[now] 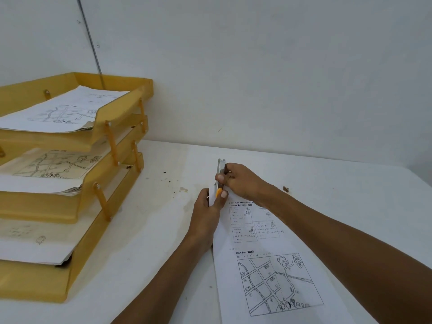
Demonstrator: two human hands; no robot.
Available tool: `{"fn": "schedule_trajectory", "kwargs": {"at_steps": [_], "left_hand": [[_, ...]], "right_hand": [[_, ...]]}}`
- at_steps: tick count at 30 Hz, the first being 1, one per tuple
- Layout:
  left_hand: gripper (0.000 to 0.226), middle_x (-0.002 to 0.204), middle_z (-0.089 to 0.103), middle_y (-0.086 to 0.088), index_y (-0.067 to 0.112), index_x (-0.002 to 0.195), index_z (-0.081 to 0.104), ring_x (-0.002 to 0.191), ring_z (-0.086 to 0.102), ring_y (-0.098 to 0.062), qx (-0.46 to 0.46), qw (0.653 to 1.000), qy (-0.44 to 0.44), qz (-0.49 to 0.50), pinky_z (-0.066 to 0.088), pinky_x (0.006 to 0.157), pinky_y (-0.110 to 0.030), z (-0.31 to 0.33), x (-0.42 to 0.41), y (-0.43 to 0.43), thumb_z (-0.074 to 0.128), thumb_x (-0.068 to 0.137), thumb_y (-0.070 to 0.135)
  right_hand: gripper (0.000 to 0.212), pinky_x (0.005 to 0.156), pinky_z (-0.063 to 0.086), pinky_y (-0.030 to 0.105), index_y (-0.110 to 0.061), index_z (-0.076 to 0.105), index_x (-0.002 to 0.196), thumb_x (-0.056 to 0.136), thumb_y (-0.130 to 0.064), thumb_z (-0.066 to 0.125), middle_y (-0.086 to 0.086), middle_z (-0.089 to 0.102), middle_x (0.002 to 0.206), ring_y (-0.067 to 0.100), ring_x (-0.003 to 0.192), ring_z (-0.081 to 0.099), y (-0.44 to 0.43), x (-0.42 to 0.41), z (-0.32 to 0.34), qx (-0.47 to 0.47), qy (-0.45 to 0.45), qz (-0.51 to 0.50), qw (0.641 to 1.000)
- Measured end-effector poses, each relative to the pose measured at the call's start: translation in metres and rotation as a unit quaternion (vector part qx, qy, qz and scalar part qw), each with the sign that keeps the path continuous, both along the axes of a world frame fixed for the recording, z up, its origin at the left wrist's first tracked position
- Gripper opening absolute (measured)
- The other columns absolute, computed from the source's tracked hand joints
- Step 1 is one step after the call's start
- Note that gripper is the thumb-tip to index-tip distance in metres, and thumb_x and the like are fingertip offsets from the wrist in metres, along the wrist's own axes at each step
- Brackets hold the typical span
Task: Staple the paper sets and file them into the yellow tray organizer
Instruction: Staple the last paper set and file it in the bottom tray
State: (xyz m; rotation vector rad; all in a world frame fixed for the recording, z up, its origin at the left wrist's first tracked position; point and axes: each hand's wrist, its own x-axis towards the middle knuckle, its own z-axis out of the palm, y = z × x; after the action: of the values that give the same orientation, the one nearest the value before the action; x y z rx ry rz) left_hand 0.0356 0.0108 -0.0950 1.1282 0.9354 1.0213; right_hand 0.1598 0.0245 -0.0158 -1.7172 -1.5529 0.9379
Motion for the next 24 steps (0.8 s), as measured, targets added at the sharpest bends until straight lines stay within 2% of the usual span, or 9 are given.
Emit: {"fn": "schedule_trajectory", "kwargs": {"at_steps": [5, 8, 11, 13, 17, 19, 21, 23, 24], "left_hand": [[0.022, 0.111, 0.078, -0.005, 0.017, 0.120, 0.067, 0.103, 0.075, -0.027, -0.004, 1.000, 0.009, -0.026, 0.059, 0.094, -0.049, -0.007, -0.003, 0.000, 0.066, 0.099, 0.024], [0.021, 0.115, 0.076, -0.004, 0.021, 0.121, 0.063, 0.104, 0.074, -0.026, 0.001, 1.000, 0.021, -0.015, 0.058, 0.096, -0.053, -0.010, -0.005, -0.001, 0.063, 0.100, 0.020], [0.016, 0.117, 0.074, -0.002, 0.024, 0.118, 0.061, 0.106, 0.073, -0.024, -0.003, 1.000, 0.017, -0.011, 0.057, 0.097, -0.052, -0.007, -0.006, -0.003, 0.061, 0.102, 0.021], [0.012, 0.113, 0.076, -0.001, 0.022, 0.113, 0.064, 0.105, 0.073, -0.024, -0.004, 1.000, 0.013, -0.006, 0.057, 0.098, -0.051, -0.005, -0.007, -0.004, 0.058, 0.103, 0.022], [0.016, 0.108, 0.078, -0.005, 0.017, 0.107, 0.067, 0.103, 0.074, -0.028, -0.014, 1.000, -0.002, 0.001, 0.056, 0.097, -0.050, -0.001, -0.007, -0.006, 0.055, 0.105, 0.027], [0.018, 0.113, 0.077, -0.007, 0.014, 0.112, 0.065, 0.104, 0.073, -0.026, -0.027, 0.999, -0.023, -0.003, 0.056, 0.097, -0.047, 0.000, -0.006, -0.007, 0.057, 0.103, 0.028], [0.040, 0.130, 0.070, -0.006, 0.014, 0.129, 0.060, 0.117, 0.068, -0.024, -0.040, 0.998, -0.046, 0.003, 0.050, 0.105, -0.048, 0.000, -0.008, -0.005, 0.065, 0.097, 0.039], [0.057, 0.140, 0.064, -0.003, 0.017, 0.138, 0.054, 0.126, 0.063, -0.025, -0.056, 0.997, -0.061, 0.000, 0.046, 0.110, -0.052, 0.001, -0.011, -0.005, 0.069, 0.092, 0.047], [0.053, 0.139, 0.065, -0.003, 0.016, 0.136, 0.055, 0.125, 0.064, -0.025, -0.057, 0.996, -0.066, 0.007, 0.046, 0.110, -0.053, 0.002, -0.012, -0.002, 0.067, 0.094, 0.045]], "right_hand": [[0.017, 0.089, 0.054, 0.031, -0.005, 0.059, 0.110, 0.102, -0.019, 0.051, 0.012, 0.074, 0.107, 0.025, 0.098, 0.072, -0.002, 0.011, -0.002, 0.029, 0.086, -0.039, 0.995], [0.013, 0.069, 0.049, 0.011, -0.006, 0.056, 0.106, 0.103, -0.017, 0.050, 0.010, 0.072, 0.096, 0.024, 0.082, 0.072, -0.008, 0.035, 0.006, 0.134, 0.157, -0.156, 0.966], [0.018, 0.071, 0.050, 0.025, -0.013, 0.057, 0.103, 0.099, -0.031, 0.055, 0.005, 0.066, 0.090, 0.023, 0.078, 0.067, -0.018, 0.085, -0.001, 0.178, 0.015, -0.269, 0.946], [0.028, 0.083, 0.051, 0.038, -0.019, 0.060, 0.103, 0.096, -0.045, 0.053, 0.002, 0.069, 0.093, 0.027, 0.088, 0.066, -0.033, 0.124, -0.011, 0.111, -0.130, -0.296, 0.940], [0.026, 0.091, 0.042, 0.040, -0.025, 0.064, 0.107, 0.095, -0.045, 0.054, 0.007, 0.067, 0.108, 0.032, 0.104, 0.061, -0.076, 0.177, -0.037, -0.060, -0.392, -0.273, 0.876], [0.031, 0.091, 0.039, 0.039, -0.025, 0.064, 0.114, 0.096, -0.047, 0.052, 0.008, 0.063, 0.113, 0.033, 0.108, 0.057, -0.091, 0.186, -0.046, -0.092, -0.414, -0.264, 0.866], [0.041, 0.094, 0.039, 0.042, -0.025, 0.059, 0.127, 0.097, -0.051, 0.050, 0.010, 0.059, 0.120, 0.034, 0.114, 0.053, -0.094, 0.185, -0.051, -0.075, -0.438, -0.269, 0.855], [0.048, 0.096, 0.040, 0.046, -0.023, 0.060, 0.131, 0.097, -0.054, 0.046, 0.012, 0.063, 0.121, 0.036, 0.115, 0.054, -0.093, 0.177, -0.049, 0.041, -0.422, -0.275, 0.863], [0.051, 0.094, 0.044, 0.046, -0.023, 0.063, 0.125, 0.097, -0.060, 0.041, 0.010, 0.067, 0.114, 0.035, 0.111, 0.058, -0.093, 0.168, -0.046, 0.114, -0.343, -0.262, 0.895]]}}
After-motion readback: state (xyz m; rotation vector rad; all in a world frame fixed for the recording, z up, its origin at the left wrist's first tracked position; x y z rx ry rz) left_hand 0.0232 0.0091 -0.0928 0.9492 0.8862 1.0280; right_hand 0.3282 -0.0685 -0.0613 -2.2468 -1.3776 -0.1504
